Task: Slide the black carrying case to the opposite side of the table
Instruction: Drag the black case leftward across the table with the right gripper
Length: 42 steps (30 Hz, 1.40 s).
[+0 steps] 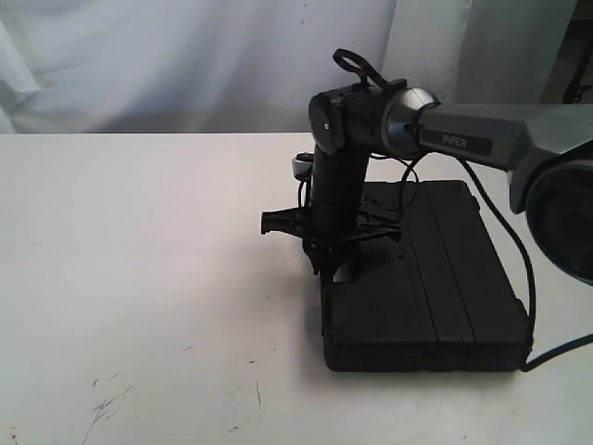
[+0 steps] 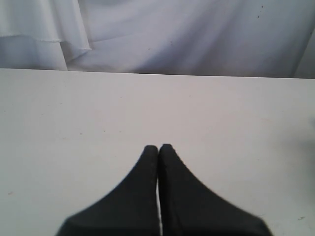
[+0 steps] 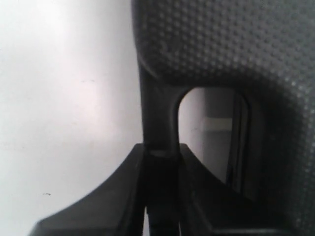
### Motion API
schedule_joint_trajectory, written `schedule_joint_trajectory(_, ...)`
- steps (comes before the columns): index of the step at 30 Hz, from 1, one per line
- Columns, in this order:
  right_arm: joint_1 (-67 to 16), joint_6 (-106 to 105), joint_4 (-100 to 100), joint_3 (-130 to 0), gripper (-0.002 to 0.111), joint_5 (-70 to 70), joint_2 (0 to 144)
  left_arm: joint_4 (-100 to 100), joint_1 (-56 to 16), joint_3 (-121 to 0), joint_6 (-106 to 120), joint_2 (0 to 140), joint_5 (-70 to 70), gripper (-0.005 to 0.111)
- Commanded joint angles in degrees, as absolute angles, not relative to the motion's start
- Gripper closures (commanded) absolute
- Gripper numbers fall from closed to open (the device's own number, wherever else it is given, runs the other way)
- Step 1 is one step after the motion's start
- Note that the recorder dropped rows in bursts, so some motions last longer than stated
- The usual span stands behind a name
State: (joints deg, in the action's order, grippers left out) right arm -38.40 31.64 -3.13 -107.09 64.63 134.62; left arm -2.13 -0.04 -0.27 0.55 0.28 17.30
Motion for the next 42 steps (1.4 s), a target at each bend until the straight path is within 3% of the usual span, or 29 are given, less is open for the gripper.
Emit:
schedule_joint_trajectory(1,-40.3,31.5,-4.6,-109.0,0.108,63.0,134.3,-2.4,0.0,0.0,0.6,0.0,16.8,0.107)
schedule_joint_trajectory(42,-49.1,40.5,-13.9,-112.5,0.108,45.5,134.7,-2.4,0.0,0.0,0.6,0.0,16.8,0.107)
